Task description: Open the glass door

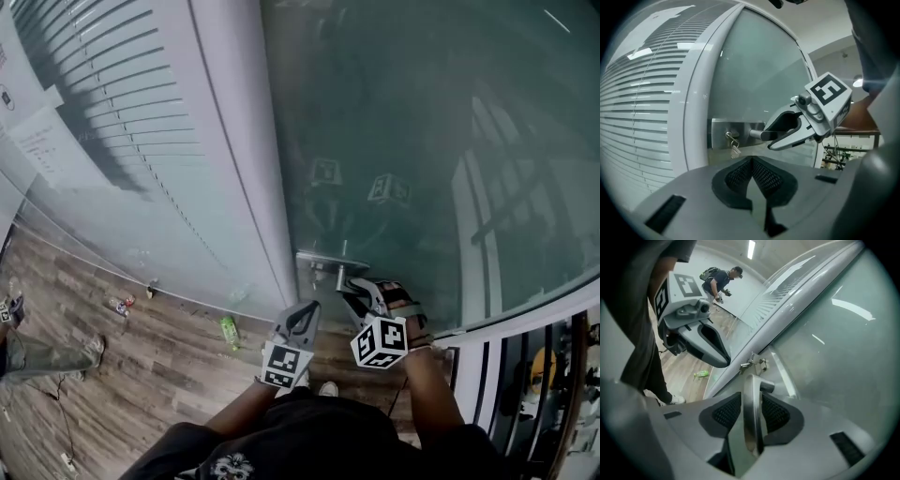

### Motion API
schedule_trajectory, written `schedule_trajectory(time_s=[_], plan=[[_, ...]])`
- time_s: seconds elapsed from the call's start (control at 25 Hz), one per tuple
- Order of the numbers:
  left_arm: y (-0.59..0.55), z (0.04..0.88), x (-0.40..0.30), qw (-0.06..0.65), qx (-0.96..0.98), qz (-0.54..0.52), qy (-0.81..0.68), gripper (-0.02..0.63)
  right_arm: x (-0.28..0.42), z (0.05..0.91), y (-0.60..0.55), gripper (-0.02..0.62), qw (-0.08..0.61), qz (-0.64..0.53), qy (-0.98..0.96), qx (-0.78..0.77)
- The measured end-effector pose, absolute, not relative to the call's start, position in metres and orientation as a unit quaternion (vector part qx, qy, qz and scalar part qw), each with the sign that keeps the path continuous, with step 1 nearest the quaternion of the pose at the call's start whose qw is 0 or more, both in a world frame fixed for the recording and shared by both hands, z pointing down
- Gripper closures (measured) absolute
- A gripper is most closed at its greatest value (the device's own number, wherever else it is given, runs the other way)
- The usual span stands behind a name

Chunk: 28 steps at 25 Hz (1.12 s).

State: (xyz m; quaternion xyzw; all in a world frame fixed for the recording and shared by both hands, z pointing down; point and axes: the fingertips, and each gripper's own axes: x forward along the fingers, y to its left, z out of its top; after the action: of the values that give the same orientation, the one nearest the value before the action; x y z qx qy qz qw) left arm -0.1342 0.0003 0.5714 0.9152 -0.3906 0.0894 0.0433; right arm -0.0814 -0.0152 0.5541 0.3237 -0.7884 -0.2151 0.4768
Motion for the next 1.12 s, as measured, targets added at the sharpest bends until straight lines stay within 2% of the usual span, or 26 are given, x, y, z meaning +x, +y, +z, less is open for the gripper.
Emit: schedule_trajectory(time_s=[0.12,0.24,0.4,0.6,0.92,1.12], plan=[[-0.003,0.577,-0.127,0.053,0.919,0.090,-0.379,0.600,-0.079,0.567,-0.020,0.454,0.506,-0.197,-0.783,0.303],[-0.010,0.584,-0.125,0.054,0.923,0.096,-0.369,0.600,-0.081,0.579,-0.030,0.548,0.528,-0.203,-0.772,0.290],[-0.021,0.590,-0.129,0.051,0.926,0.103,-0.358,0.600,-0.084,0.582,-0.035,0.569,0.521,-0.196,-0.781,0.283],[-0.031,0.597,-0.134,0.059,0.923,0.108,-0.365,0.600,-0.088,0.583,-0.032,0.569,0.461,-0.159,-0.824,0.288],[-0.035,0.606,-0.133,0.066,0.928,0.117,-0.348,0.600,-0.103,0.583,-0.045,0.569,0.288,-0.091,-0.905,0.300],[-0.043,0.599,-0.126,0.075,0.932,0.103,-0.338,0.600,-0.105,0.584,-0.063,0.568,0.273,-0.079,-0.910,0.301]])
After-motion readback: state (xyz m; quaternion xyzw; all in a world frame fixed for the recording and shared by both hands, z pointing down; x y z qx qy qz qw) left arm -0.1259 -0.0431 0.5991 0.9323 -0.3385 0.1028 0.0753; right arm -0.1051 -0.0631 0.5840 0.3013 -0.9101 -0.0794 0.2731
